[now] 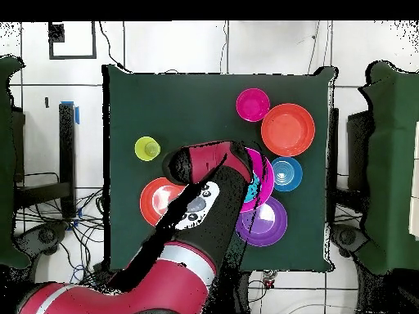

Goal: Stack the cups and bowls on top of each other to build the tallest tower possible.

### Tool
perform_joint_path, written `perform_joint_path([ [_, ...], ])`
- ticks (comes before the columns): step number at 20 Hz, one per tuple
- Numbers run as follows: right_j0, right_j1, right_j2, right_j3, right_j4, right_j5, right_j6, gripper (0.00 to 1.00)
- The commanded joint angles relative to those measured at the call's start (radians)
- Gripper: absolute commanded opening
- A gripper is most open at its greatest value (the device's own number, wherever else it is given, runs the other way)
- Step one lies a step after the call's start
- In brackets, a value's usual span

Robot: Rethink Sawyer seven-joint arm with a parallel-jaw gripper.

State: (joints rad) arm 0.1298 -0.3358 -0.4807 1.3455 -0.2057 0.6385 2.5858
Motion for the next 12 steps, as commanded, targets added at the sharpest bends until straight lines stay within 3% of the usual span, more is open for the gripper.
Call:
perform_joint_path([
  [1,-0.02,-0.005,0.118,-0.013,-0.048,0.014,-0.095,1.0],
  [12,-0.018,-0.014,0.115,-0.012,-0.053,0.007,-0.095,1.0],
])
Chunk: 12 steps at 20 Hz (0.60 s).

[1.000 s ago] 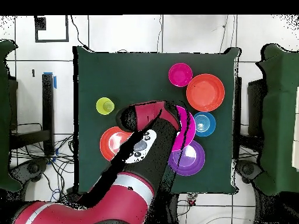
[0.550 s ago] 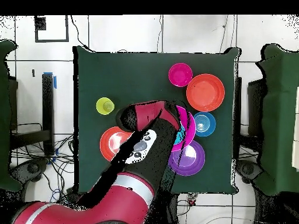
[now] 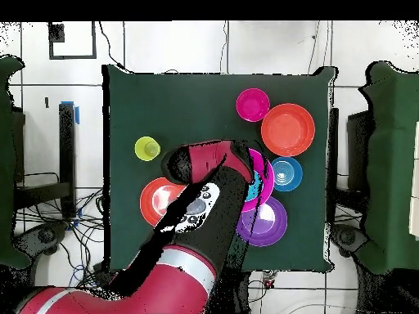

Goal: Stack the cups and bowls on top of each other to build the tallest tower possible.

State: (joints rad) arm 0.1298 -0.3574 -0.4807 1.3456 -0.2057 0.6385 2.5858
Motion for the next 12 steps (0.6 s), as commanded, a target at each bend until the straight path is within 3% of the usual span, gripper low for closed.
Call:
perform_joint_path([
  [1,-0.02,0.002,0.118,-0.013,-0.054,-0.002,-0.096,1.0],
  [12,-0.08,-0.107,0.218,-0.004,-0.016,-0.033,-0.14,1.0],
])
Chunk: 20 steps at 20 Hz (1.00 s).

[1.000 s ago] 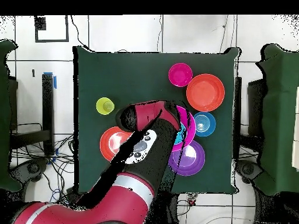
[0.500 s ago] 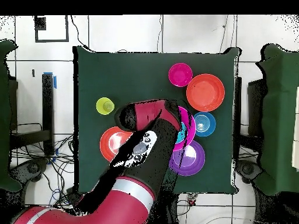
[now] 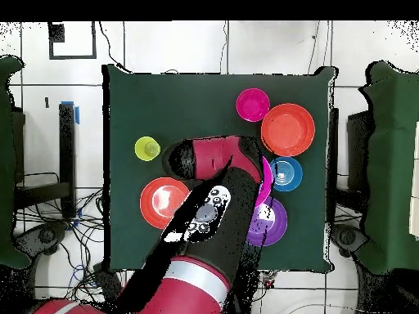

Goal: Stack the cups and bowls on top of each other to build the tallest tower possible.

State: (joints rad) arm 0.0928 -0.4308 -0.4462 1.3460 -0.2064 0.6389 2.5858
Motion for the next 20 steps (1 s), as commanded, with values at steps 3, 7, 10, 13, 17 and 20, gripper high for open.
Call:
perform_joint_path([
  [3,-0.057,-0.045,0.204,-0.018,-0.012,-0.042,-0.131,1.0],
  [7,-0.075,-0.066,0.235,-0.034,-0.002,-0.04,-0.121,1.0],
  [10,-0.099,-0.076,0.275,-0.049,0.01,-0.05,-0.128,1.0],
  [13,-0.116,-0.078,0.303,-0.072,0.013,-0.027,-0.135,1.0],
  [17,-0.124,-0.075,0.321,-0.101,-0.005,-0.02,-0.143,1.0],
  [20,-0.131,-0.073,0.339,-0.117,-0.015,-0.023,-0.151,1.0],
])
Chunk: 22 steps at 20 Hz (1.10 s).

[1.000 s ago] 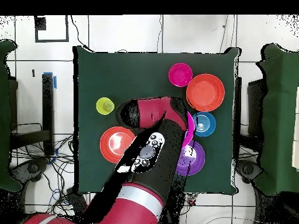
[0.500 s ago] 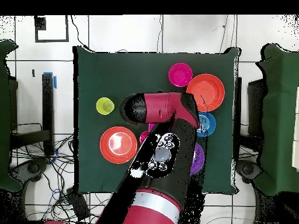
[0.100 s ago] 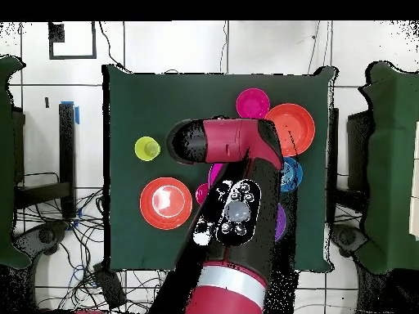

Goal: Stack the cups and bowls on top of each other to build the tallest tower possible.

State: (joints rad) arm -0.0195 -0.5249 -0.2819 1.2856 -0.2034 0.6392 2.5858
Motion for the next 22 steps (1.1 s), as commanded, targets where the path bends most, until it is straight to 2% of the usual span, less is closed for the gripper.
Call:
perform_joint_path([
  [1,-0.019,0.022,0.18,-0.062,-0.02,-0.021,-0.152,1.0],
  [8,-0.034,0.027,0.22,-0.085,-0.018,-0.049,-0.135,1.0],
  [10,-0.053,0.031,0.255,-0.096,-0.022,-0.01,-0.193,1.0],
  [12,-0.071,0.039,0.283,-0.122,-0.05,0.069,-0.304,1.0],
  [18,-0.13,0.036,0.334,-0.098,-0.115,0.143,-0.477,1.0],
  [20,-0.153,0.042,0.368,-0.098,-0.137,0.162,-0.57,1.0],
  [22,-0.193,0.05,0.442,-0.097,-0.155,0.191,-0.724,1.0],
])
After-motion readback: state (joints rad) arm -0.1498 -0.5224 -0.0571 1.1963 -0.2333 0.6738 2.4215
